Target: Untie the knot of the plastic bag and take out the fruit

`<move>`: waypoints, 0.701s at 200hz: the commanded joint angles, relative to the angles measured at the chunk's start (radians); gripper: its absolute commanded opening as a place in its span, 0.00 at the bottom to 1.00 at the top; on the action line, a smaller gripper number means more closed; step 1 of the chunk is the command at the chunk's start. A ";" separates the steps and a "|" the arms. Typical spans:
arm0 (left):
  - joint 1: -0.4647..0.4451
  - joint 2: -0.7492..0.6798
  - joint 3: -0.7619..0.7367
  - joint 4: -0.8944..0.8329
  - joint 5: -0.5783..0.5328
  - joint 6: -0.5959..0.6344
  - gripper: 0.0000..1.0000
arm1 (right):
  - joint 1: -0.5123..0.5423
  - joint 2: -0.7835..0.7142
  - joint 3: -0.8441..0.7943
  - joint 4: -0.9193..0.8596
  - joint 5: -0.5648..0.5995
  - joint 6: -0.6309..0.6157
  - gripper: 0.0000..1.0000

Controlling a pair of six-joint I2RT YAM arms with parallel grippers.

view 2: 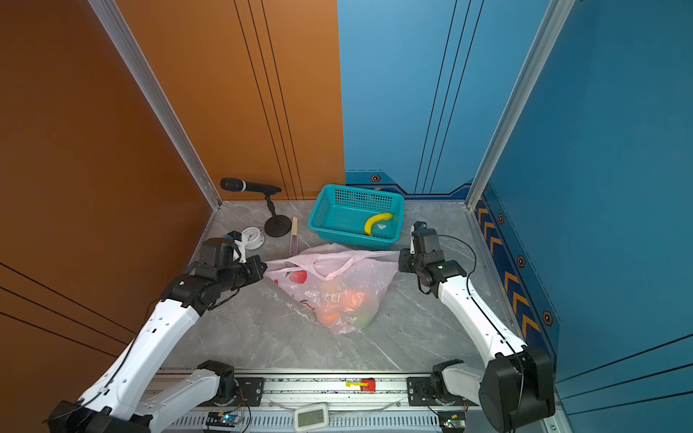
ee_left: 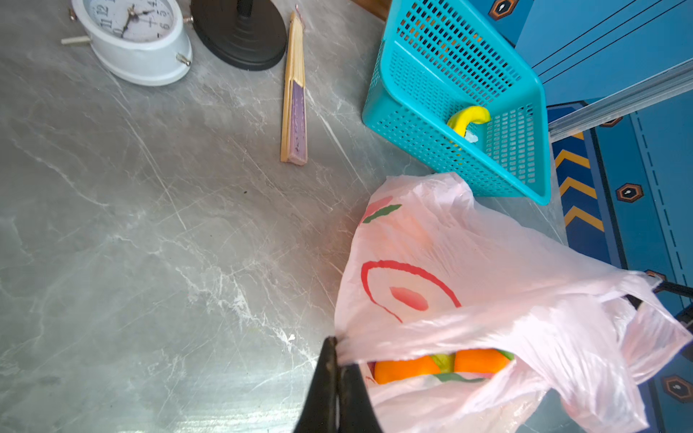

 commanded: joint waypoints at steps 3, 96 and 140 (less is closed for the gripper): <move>0.000 -0.006 -0.024 0.004 0.007 -0.002 0.00 | -0.015 -0.016 -0.012 0.028 -0.078 0.050 0.41; -0.009 -0.044 0.102 0.031 -0.004 0.125 0.53 | 0.023 -0.182 0.038 0.039 -0.217 0.126 0.65; -0.047 0.055 0.263 0.120 0.121 0.206 0.59 | 0.111 -0.190 0.091 0.027 -0.273 0.103 0.70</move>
